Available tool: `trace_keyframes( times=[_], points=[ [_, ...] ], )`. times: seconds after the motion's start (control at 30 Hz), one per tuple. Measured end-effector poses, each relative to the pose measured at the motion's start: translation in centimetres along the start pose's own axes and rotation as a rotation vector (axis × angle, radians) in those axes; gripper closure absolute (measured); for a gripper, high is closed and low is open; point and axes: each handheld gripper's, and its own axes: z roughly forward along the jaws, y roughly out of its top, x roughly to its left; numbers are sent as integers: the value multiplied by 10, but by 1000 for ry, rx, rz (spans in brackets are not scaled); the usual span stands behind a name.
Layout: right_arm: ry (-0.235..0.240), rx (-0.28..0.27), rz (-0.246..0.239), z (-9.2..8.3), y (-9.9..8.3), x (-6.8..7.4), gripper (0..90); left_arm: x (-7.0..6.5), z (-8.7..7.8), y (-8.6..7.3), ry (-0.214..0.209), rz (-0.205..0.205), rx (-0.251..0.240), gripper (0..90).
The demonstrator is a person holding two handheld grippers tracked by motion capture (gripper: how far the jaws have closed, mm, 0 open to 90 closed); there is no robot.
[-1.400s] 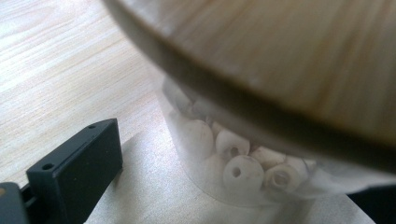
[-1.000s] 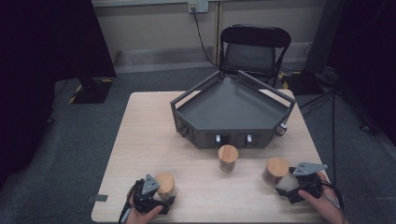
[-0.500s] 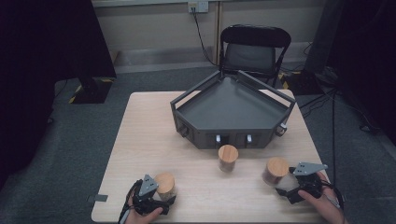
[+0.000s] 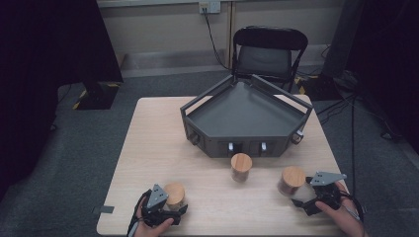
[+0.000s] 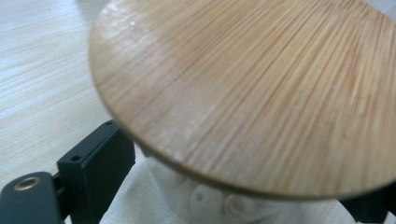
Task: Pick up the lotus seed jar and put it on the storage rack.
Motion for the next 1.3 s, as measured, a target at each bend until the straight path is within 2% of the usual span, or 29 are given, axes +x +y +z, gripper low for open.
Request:
trace_keyframes(
  times=[0.4, 0.53, 1.0, 1.3],
  points=[
    [0, 0, 0, 0, 0, 0, 0, -2, 1, -2, 4, -3, -25, 183],
    [0, 0, 0, 0, 0, 0, 0, -3, -1, -4, 11, 2, -34, 237],
    [0, 0, 0, 0, 0, 0, 0, -11, -2, -2, 42, 24, -31, 257],
    [0, 0, 0, 0, 0, 0, 0, -14, -4, 0, 50, 24, -23, 258]
  ],
)
